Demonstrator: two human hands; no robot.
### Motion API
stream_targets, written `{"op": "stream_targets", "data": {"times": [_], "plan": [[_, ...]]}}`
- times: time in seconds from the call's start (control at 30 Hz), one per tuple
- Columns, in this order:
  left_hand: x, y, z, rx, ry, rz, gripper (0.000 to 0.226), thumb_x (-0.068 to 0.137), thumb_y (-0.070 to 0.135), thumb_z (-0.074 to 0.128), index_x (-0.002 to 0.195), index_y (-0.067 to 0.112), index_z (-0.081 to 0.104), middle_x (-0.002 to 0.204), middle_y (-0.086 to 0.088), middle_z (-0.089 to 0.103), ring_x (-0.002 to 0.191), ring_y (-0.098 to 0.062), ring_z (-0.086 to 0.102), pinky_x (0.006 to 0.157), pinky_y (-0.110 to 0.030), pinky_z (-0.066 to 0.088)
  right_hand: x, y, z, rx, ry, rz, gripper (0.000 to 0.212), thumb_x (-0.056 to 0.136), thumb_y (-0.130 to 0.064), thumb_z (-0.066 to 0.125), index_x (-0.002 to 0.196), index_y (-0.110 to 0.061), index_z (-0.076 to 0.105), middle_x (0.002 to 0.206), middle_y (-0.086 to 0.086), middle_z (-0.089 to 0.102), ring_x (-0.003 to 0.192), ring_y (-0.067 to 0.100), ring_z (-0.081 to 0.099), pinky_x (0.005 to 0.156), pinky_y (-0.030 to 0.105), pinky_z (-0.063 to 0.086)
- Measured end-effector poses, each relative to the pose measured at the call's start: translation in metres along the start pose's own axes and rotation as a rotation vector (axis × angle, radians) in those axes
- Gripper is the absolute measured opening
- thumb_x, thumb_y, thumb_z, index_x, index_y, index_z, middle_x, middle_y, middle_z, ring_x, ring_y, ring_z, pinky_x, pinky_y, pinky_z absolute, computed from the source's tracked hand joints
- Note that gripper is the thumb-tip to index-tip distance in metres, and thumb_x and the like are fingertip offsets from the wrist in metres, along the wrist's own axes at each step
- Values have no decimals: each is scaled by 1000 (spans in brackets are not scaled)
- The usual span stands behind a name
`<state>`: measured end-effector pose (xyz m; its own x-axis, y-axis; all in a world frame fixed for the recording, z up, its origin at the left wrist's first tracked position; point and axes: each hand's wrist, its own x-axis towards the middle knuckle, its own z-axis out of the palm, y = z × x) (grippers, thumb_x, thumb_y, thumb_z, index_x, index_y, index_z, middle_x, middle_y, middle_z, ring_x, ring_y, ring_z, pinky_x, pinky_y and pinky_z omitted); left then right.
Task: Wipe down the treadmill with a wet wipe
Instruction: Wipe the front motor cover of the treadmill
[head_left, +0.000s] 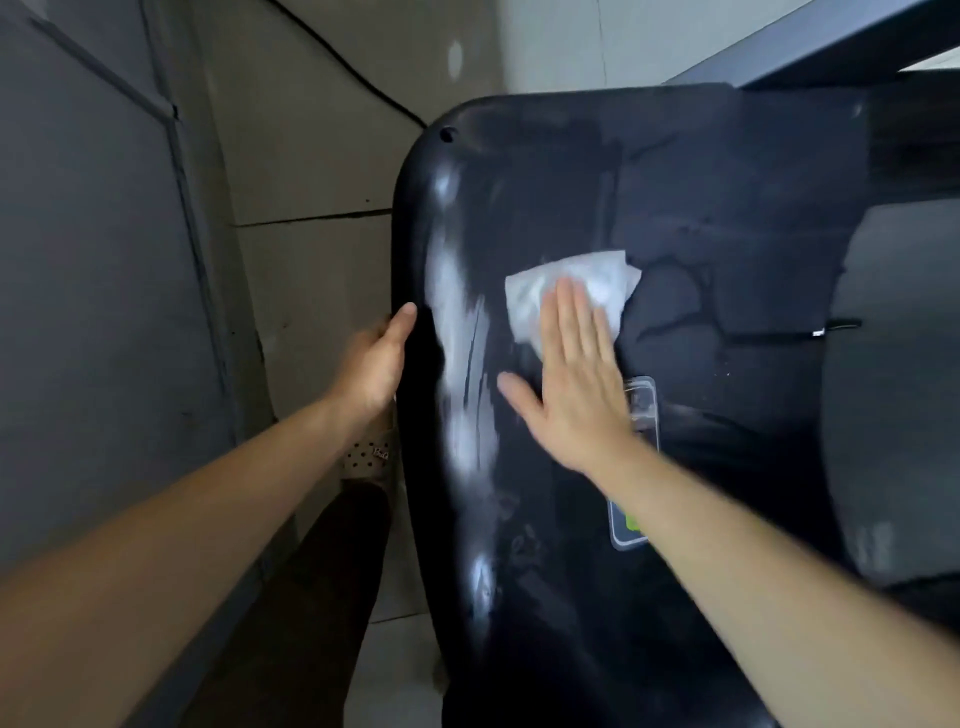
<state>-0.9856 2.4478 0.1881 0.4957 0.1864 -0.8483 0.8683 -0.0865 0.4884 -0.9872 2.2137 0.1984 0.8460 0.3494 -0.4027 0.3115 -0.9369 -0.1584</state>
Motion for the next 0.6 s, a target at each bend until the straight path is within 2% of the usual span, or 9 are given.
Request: {"op": "stream_targets", "data": {"times": [0.13,0.23,0.3,0.4,0.47,0.53,0.6], "plan": [[-4,0,10,-67,49,-13,57,102,58,51,145,20,56,137,4,63,128,-18,58,116,-35,39,-134,-17,42,-52,-158,-131,99,98,-68,36,160,4,6,169,21,-6,158,35,-2,123,54,22],[-7,2,18,-76,71,-2,54,105,49,51,148,17,51,133,5,59,129,-16,54,108,-25,37,-144,-15,48,-75,-184,-155,96,99,-67,36,160,3,11,169,20,-4,158,34,3,122,53,28],[-5,2,19,-62,58,-4,58,104,52,51,150,18,49,142,2,57,135,-19,52,115,-30,36,-105,-14,37,-72,-116,-74,95,100,-67,32,160,3,6,169,21,-5,158,33,-2,125,53,22],[0,1,17,-42,48,11,60,102,56,51,150,20,49,143,-1,59,135,-23,54,119,-39,38,-7,-9,11,17,14,176,95,100,-70,15,160,1,-7,169,20,-12,157,30,-12,128,50,6],[5,3,17,76,61,51,66,102,58,48,156,22,39,153,-2,51,141,-24,47,121,-43,34,58,1,-11,54,82,296,97,98,-72,9,160,1,-6,169,19,-12,157,29,-13,128,49,3],[12,11,16,243,122,161,74,101,59,48,161,22,25,164,-3,35,150,-25,34,125,-45,27,109,16,-33,57,87,325,98,95,-73,4,161,-1,-5,169,17,-12,157,27,-14,128,48,-1],[26,27,15,388,193,321,77,101,54,51,163,19,20,167,-5,27,154,-26,25,126,-44,21,142,28,-48,48,62,329,98,93,-73,1,161,-3,-5,170,15,-11,157,25,-13,128,47,-2]]}}
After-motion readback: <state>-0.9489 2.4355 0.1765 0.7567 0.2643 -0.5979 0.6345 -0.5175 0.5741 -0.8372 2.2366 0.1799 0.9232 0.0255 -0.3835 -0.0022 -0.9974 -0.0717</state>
